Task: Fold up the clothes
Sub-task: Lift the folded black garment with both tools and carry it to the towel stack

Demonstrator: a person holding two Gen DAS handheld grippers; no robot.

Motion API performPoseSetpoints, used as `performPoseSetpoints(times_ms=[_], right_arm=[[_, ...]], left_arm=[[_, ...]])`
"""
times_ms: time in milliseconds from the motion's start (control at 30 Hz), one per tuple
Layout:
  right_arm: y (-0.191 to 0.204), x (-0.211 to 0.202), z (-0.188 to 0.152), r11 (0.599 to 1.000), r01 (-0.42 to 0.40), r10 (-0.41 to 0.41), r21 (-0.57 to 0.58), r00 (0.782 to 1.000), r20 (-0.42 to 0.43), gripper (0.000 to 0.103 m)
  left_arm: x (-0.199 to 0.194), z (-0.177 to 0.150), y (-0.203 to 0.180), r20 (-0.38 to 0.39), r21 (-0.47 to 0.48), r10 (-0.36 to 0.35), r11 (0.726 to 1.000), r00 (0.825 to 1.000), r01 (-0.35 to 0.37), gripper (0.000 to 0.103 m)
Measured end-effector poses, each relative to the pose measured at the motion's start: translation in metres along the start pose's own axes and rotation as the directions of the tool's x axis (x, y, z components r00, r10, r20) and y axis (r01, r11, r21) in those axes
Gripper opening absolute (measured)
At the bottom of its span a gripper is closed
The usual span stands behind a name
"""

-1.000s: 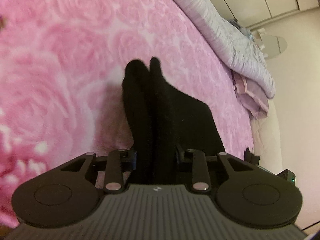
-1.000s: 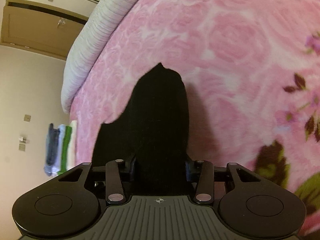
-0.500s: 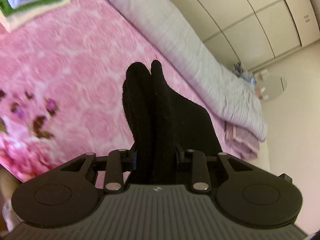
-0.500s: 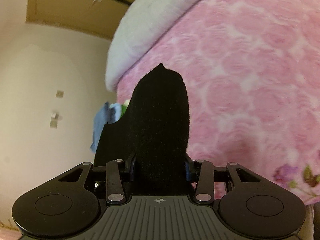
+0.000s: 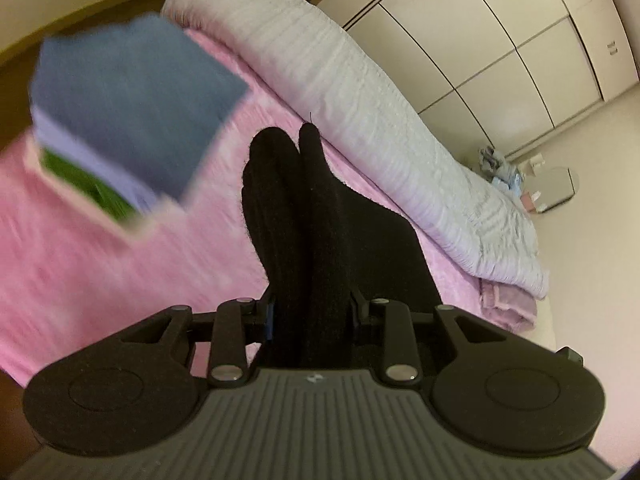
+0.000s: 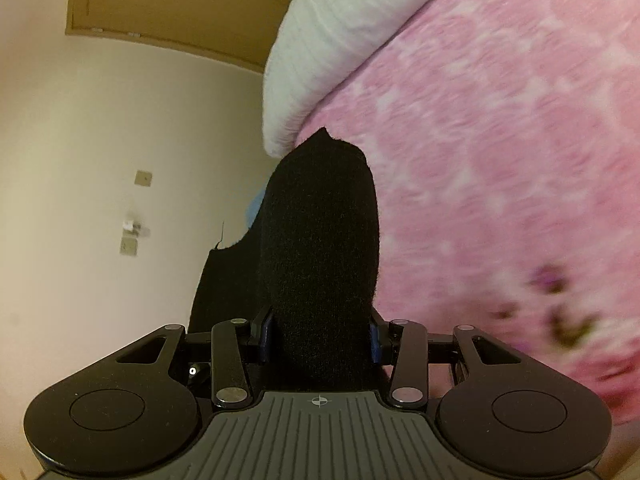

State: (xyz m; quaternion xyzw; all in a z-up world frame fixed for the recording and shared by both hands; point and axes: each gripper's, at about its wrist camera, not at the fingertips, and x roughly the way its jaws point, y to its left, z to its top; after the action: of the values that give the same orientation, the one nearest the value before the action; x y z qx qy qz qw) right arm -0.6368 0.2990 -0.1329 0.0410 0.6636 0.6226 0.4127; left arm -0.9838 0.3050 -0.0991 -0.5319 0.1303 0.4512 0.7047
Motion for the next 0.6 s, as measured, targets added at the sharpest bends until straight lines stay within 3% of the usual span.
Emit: performPoseSetpoints(times_ms=[133,367,600], right_arm=[[0.052,0.066,-0.013,1.000,-0.019,0.018,0.008,0.999,0.049,0.042],[0.121,0.163,0.020,0.995,-0.037,0.053,-0.093,0.982,0.181,0.042],[0.135,0.240,0.042,0.991,-0.014,0.047,-0.136,0.969,0.244,0.042]], left_arm=[[-0.022,0.076,0.037,-0.001,0.060,-0.015,0.998,1.000,0.015,0.026],[-0.012,0.193,0.082,0.077,0.150,-0.097,0.985,0.992,0.085,0.026],[0.021,0.246,0.133,0.093,0.173,-0.124,0.979,0.988,0.107,0.027]])
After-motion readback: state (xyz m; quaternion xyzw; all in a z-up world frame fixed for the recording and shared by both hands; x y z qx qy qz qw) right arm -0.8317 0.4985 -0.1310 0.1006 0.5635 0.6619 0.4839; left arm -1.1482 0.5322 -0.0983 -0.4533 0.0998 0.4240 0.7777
